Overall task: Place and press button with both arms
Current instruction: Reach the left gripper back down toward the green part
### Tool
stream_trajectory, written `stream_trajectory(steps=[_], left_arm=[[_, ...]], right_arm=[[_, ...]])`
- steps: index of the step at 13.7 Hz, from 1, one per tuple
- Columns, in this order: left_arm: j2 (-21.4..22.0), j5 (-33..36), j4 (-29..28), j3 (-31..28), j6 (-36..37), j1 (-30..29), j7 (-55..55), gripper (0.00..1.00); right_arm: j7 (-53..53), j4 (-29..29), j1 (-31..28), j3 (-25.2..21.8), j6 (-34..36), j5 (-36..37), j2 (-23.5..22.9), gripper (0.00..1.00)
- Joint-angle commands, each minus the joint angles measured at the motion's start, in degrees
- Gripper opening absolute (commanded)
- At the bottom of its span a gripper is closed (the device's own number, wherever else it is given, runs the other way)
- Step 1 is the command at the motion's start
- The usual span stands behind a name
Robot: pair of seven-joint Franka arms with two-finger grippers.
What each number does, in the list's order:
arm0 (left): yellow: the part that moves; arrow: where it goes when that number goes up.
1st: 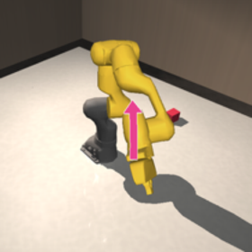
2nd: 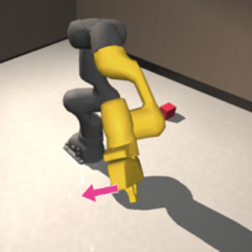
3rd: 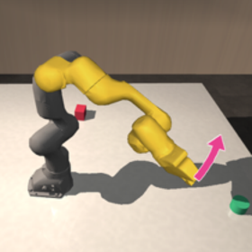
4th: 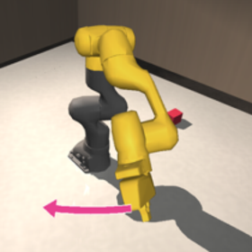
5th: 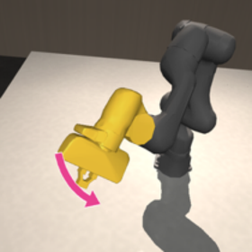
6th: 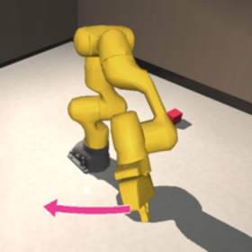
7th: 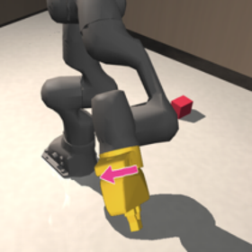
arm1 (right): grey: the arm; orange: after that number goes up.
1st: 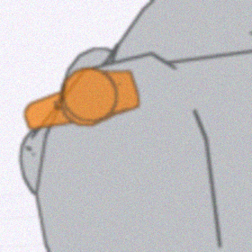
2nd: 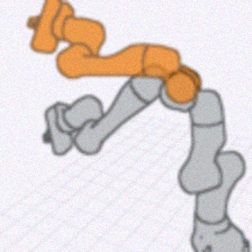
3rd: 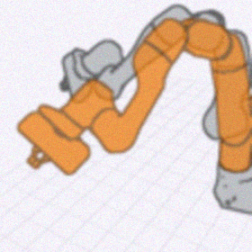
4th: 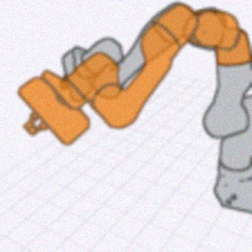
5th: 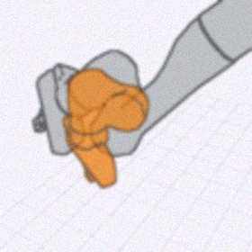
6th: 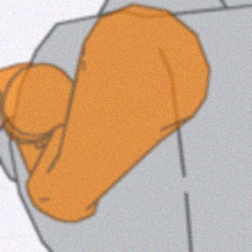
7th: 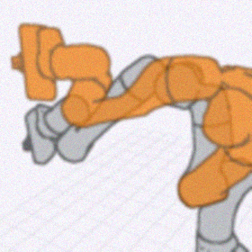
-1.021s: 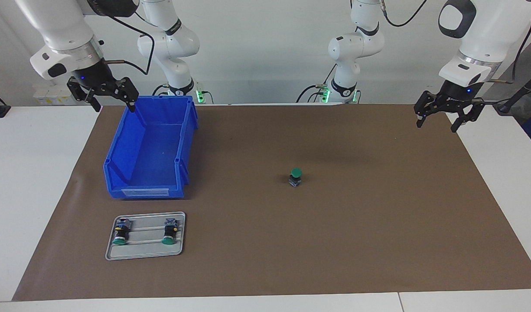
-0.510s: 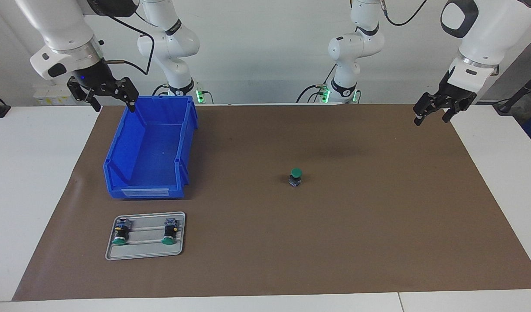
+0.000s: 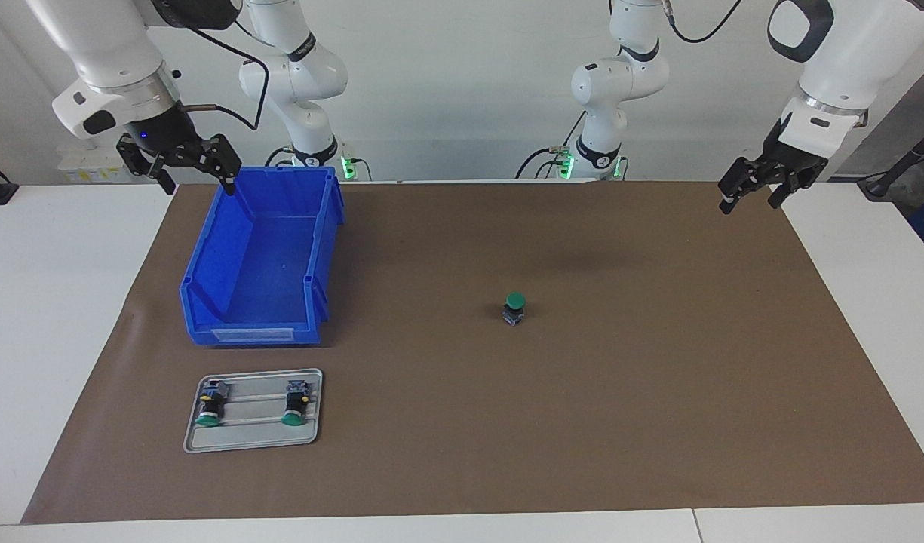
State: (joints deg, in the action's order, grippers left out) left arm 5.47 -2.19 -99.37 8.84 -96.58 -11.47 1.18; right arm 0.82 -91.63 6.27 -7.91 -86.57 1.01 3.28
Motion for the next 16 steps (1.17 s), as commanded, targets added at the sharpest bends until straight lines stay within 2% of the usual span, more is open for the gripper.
stream_trajectory(steps=[1,7,10,13,15,16], left_arm=[[1.48,5.16,-1.27,0.38,1.04,3.89,0.41,1.00],[-0.10,5.01,-1.36,0.56,1.92,11.37,1.02,1.00],[-3.34,2.72,-1.18,0.56,-0.09,15.58,6.19,0.95],[-7.56,1.76,-1.44,0.56,-5.17,19.28,12.33,0.75],[-10.64,1.41,-1.44,0.56,-9.75,22.35,14.99,0.56],[-12.13,-0.51,-1.44,0.56,-11.94,23.15,15.08,0.42]], right_arm=[[0.94,-1.27,-0.12,0.09,0.44,-1.01,1.29,1.00],[0.94,-1.18,-0.12,0.09,0.44,-1.01,1.29,1.00],[0.94,-1.27,-0.12,0.09,0.44,-1.01,1.29,1.00],[0.94,-1.18,-0.12,0.09,0.44,-1.01,1.29,1.00],[0.94,-1.18,-0.12,0.09,0.44,-1.01,1.29,1.00],[0.94,-1.27,-0.12,0.09,0.44,-1.01,1.29,1.00]])
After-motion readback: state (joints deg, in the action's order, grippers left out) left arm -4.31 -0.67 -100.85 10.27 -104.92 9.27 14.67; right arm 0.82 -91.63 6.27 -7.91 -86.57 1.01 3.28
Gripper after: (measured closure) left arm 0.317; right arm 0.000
